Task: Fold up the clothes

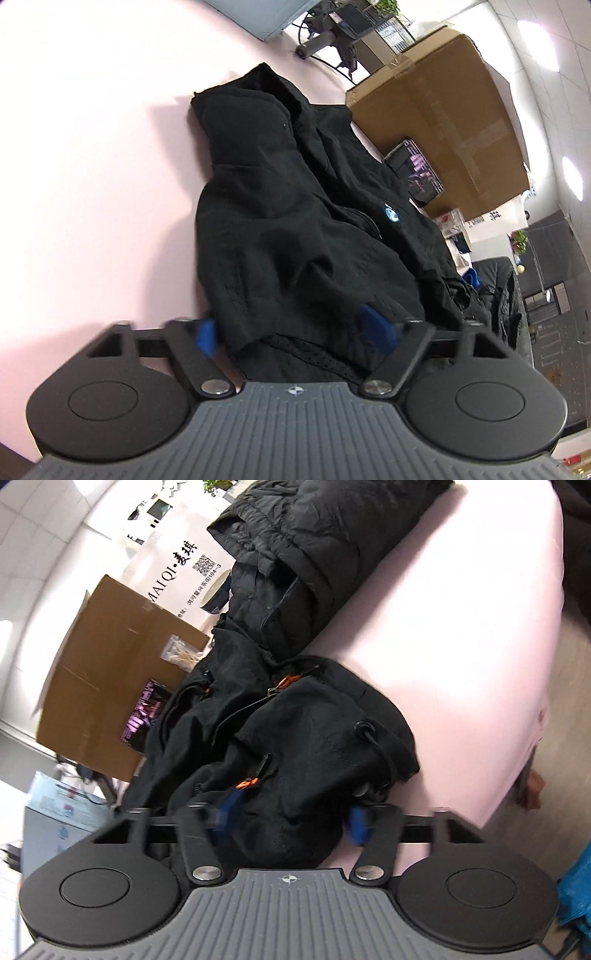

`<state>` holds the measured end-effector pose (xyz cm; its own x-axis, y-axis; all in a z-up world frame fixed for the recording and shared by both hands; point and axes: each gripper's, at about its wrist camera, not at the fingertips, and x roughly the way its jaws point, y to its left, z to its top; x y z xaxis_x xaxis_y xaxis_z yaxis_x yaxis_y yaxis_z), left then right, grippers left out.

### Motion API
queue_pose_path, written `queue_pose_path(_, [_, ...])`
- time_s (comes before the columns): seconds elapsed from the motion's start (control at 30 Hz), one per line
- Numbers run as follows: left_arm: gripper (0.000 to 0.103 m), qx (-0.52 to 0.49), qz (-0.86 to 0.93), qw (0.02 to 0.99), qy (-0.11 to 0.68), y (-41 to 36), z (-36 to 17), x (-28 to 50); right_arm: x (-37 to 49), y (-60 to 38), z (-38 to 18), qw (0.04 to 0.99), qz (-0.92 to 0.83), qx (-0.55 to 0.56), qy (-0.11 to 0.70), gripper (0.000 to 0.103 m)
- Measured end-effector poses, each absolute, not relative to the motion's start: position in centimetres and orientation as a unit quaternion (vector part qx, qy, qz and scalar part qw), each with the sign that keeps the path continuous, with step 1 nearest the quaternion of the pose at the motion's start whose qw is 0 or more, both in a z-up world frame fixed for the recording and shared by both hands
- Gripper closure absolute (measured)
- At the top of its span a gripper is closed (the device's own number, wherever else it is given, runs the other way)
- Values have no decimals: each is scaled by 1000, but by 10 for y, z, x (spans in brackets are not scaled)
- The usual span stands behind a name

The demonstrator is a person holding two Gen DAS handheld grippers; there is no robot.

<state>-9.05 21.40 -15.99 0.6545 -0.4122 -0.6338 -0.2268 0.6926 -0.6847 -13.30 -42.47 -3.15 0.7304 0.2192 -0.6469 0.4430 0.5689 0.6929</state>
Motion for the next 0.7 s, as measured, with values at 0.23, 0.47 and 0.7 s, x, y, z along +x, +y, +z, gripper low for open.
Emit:
queue_pose_path(0.23, [99, -403, -61, 834, 371, 222, -140, -92, -127, -423, -1, 839, -37, 428, 333, 98])
queue_pose_path(0.47, [100, -457, -92, 838, 285, 230, -111, -72, -89, -432, 42, 863, -6, 425, 274, 98])
queue_pose_path(0.7, [100, -471, -105, 846, 227, 231, -70, -17, -17, -443, 68, 860, 10, 448, 245, 98])
